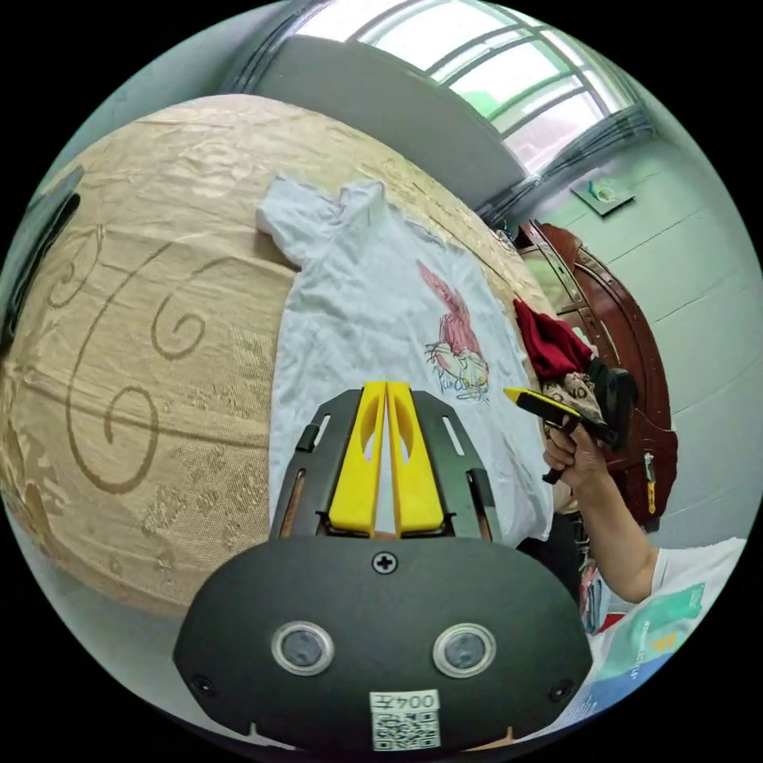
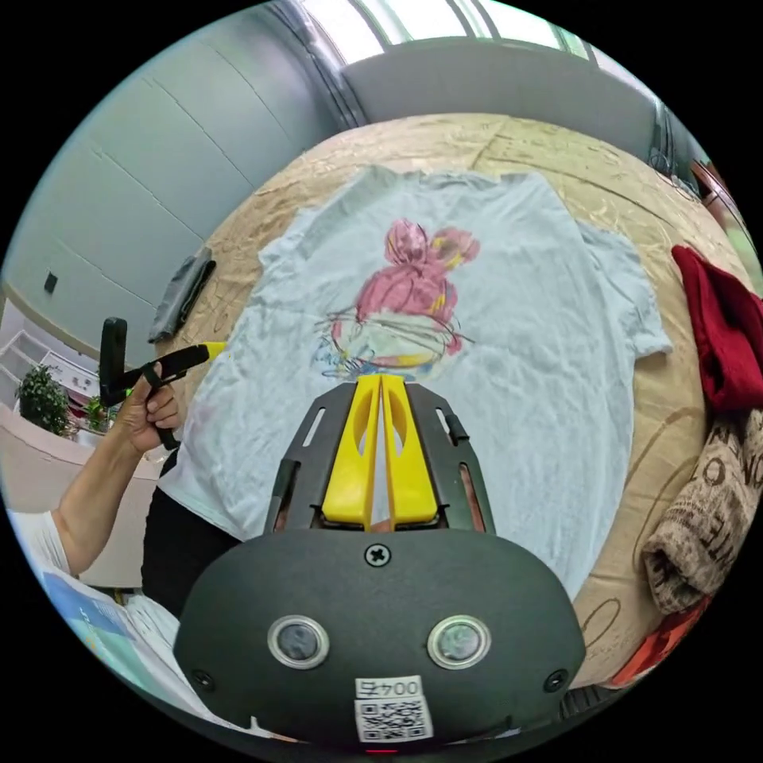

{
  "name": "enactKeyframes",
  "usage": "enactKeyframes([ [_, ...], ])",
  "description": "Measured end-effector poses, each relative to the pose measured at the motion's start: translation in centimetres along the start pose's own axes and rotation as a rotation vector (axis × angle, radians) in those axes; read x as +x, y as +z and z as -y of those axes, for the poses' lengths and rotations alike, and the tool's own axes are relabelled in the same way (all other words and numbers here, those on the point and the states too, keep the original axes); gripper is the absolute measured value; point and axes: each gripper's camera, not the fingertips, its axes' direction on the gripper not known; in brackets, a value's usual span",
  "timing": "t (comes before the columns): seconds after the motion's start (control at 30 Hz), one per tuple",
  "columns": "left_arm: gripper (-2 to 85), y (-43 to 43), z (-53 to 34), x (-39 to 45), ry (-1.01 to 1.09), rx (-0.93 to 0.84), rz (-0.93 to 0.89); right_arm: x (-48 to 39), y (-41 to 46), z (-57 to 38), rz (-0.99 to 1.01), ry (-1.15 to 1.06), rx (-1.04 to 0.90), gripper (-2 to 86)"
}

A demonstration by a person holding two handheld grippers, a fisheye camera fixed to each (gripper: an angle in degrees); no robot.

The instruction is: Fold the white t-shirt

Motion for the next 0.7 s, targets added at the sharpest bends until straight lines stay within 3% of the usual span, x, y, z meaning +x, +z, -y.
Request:
enactKeyframes([
  [0.1, 1.9, -0.9, 5.5, -3.0, -0.069, 0.060, 0.133, 0.9, -0.1, 1.5, 0.044, 0.001, 0.071, -0.6],
  [0.17, 3.1, 0.2, 9.4, -8.2, -0.242, 0.040, -0.055, 1.8, 0.4, 1.6, 0.113, 0.023, 0.088, -0.6],
  [0.27, 5.3, 1.5, 11.9, -11.9, -0.373, 0.078, -0.181, 3.2, 1.2, 0.0, 0.185, 0.059, 0.146, -0.4],
  [0.43, 9.7, 3.5, 12.9, -14.1, -0.469, 0.068, -0.161, 8.0, 4.4, -3.9, 0.421, 0.226, 0.248, 3.2],
  [0.53, 12.2, 4.3, 12.6, -14.5, -0.513, 0.092, -0.135, 9.3, 6.0, -4.6, 0.493, 0.265, 0.258, 8.4],
  [0.7, 12.1, 6.5, 13.2, -13.6, -0.499, 0.102, -0.178, 9.6, 6.8, -3.9, 0.510, 0.272, 0.269, 9.3],
])
